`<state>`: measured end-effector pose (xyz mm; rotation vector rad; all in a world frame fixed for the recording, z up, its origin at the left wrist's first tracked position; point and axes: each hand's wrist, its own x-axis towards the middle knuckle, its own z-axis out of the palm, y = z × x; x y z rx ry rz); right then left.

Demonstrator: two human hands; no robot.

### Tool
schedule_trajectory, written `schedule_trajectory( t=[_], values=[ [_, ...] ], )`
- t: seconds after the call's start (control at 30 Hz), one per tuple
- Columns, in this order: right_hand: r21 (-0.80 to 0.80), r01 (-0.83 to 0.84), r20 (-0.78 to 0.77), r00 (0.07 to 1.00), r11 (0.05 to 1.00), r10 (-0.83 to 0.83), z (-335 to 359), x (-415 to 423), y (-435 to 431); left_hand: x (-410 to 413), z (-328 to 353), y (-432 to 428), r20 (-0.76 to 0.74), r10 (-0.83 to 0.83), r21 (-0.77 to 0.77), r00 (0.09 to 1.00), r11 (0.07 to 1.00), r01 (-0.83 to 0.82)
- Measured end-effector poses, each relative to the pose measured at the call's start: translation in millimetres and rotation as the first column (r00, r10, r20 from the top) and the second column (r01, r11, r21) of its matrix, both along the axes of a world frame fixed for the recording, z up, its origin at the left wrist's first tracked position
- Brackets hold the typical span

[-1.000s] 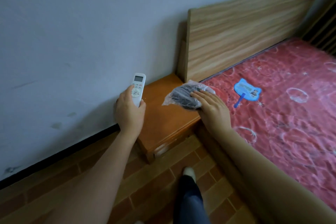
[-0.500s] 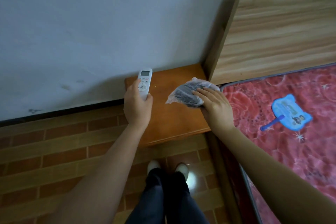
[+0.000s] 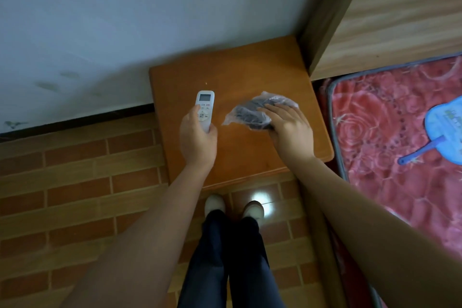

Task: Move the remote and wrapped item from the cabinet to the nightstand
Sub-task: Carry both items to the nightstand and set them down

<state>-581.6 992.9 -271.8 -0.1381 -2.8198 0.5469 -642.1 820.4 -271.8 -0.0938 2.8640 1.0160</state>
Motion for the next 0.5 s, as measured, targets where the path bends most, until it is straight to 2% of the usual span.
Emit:
schedule_trajectory(
  t=[0.27, 0.5],
  values=[
    [0.043, 0.011, 0.023, 1.000, 0.999, -0.012, -57, -13, -5, -11, -48, 12, 0.025, 0.026, -0.007, 0.999, 1.000, -0.026],
    [0.099, -0.022, 0.020, 1.000, 0.995, 0.020, -77, -27, -3, -21, -68, 19, 0.010, 0.065, -0.027, 0.998, 0.998, -0.065]
  ],
)
